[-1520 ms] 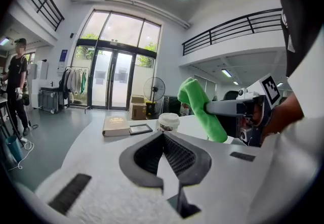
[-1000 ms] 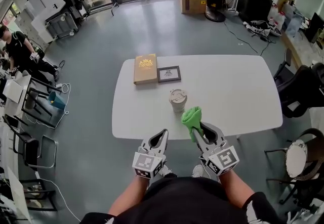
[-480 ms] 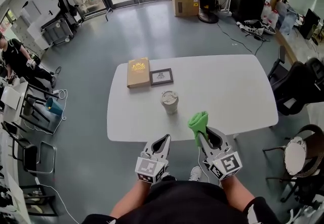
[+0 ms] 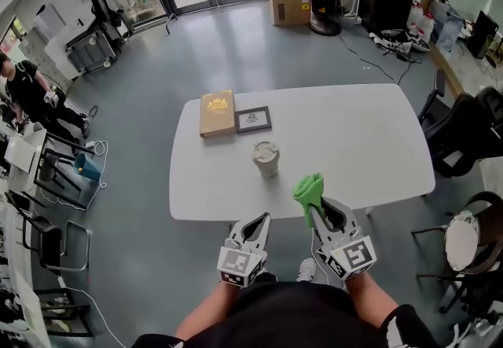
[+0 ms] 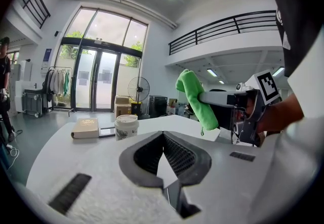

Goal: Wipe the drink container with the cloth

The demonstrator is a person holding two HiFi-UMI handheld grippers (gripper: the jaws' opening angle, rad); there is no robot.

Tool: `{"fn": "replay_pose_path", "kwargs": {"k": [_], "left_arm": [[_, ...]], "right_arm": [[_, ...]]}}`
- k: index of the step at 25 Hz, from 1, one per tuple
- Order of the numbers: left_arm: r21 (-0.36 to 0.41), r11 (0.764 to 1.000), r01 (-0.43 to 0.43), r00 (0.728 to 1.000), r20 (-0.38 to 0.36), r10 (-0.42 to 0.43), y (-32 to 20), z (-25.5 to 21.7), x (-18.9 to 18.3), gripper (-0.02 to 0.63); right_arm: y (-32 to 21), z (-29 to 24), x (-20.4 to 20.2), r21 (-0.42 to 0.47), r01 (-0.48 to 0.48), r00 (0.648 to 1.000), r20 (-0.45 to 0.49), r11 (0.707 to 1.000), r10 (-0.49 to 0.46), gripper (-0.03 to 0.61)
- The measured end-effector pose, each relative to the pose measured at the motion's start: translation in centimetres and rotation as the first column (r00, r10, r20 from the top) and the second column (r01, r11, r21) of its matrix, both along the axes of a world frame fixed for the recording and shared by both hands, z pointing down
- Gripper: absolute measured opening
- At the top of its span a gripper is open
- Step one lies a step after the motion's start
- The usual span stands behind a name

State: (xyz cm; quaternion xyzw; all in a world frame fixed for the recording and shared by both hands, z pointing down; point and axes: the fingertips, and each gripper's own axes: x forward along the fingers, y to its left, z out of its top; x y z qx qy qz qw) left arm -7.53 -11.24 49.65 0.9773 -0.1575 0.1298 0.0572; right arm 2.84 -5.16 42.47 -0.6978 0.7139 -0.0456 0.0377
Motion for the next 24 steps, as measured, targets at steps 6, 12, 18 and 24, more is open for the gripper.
{"fn": "replay_pose_path", "kwargs": {"k": [6, 12, 18, 24], "left_arm": [[0.005, 1.000, 0.009, 1.000, 0.003, -0.009, 0.0, -0.1, -0.1, 0.009], [0.008, 1.000, 0.026, 1.000, 0.007, -0.026, -0.3, -0.4, -0.6, 0.009], [0.019, 0.999, 0.041, 0.999, -0.001, -0.041, -0.7, -0.9, -0.7, 0.009], [0.064, 0.997, 0.032, 0.999, -0.017, -0.031, -1.0, -1.6, -0.4, 0.009]], "right_arm": [[-0.2, 0.0, 0.1, -0.005, -0.004, 1.000, -0.003, 1.000, 0.004, 0.083], [-0.3, 0.2, -0.3, -0.013, -0.003, 1.000, -0.005, 1.000, 0.003, 0.083], [-0.5, 0.3, -0.3, -0.016, 0.000, 1.000, -0.013, 1.000, 0.000, 0.083], [-0.8, 0.3, -0.2, -0.019, -0.004, 1.000, -0.023, 1.000, 0.004, 0.083]]}}
